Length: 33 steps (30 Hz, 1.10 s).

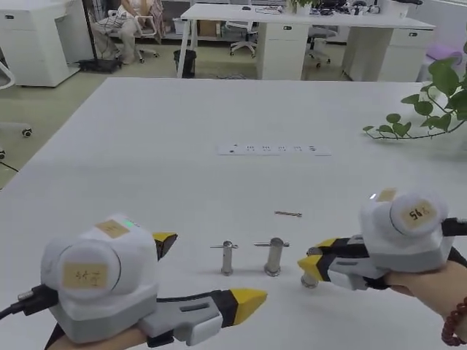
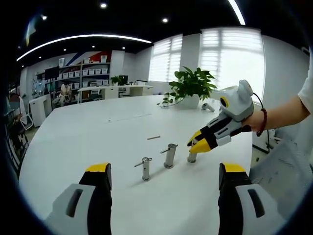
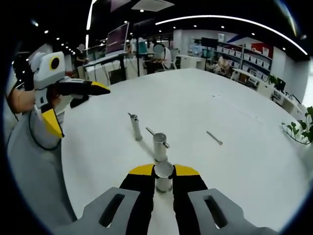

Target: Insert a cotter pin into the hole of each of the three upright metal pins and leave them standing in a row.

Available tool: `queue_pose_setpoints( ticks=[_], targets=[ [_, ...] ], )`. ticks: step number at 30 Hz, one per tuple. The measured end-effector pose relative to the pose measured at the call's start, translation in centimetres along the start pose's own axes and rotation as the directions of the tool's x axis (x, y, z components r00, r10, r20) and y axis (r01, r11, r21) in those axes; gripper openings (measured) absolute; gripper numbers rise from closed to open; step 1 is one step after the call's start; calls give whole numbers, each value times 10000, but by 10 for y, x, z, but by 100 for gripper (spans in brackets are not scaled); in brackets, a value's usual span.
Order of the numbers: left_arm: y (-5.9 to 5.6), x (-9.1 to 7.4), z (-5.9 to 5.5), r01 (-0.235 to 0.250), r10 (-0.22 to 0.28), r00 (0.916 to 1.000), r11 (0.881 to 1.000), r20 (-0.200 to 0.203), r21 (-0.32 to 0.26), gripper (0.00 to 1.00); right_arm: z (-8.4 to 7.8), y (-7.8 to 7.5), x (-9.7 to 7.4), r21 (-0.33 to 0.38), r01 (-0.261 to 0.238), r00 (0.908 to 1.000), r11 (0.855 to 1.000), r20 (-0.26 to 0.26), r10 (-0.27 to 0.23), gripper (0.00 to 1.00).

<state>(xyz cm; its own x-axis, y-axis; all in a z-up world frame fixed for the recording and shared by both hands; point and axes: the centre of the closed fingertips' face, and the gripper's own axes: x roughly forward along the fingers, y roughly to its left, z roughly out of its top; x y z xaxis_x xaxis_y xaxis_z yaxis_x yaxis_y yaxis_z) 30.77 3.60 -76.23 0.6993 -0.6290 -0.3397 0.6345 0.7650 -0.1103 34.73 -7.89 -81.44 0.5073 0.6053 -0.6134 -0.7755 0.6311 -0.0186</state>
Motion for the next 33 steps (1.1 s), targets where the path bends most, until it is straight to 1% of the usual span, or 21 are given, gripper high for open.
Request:
queue_pose_setpoints(
  ticks=[11, 14, 18, 23, 33],
  targets=[
    [-4, -2, -1, 105, -105, 9999, 9999, -7, 10, 90, -7, 21, 6, 231, -207, 9998, 9995, -25, 208, 13],
    [-5, -3, -2, 119, -119, 9999, 9999, -32, 35, 90, -7, 24, 7, 214, -206, 9998, 9996, 4, 206, 13],
    [-4, -3, -2, 90, -90, 9999, 10000, 52, 5, 89, -7, 28, 9, -94, -159, 9999, 9998, -28, 159, 13],
    [-5, -3, -3, 96, -96, 10000, 9999, 8, 54, 89, -6, 31, 12, -89, -187, 9998, 9998, 77, 188, 13],
    [-8, -3, -6, 161, -160, 9998, 9998, -103, 142, 89, -4, 36, 15, -132, -40, 9995, 9999, 305, 44, 13]
  ],
)
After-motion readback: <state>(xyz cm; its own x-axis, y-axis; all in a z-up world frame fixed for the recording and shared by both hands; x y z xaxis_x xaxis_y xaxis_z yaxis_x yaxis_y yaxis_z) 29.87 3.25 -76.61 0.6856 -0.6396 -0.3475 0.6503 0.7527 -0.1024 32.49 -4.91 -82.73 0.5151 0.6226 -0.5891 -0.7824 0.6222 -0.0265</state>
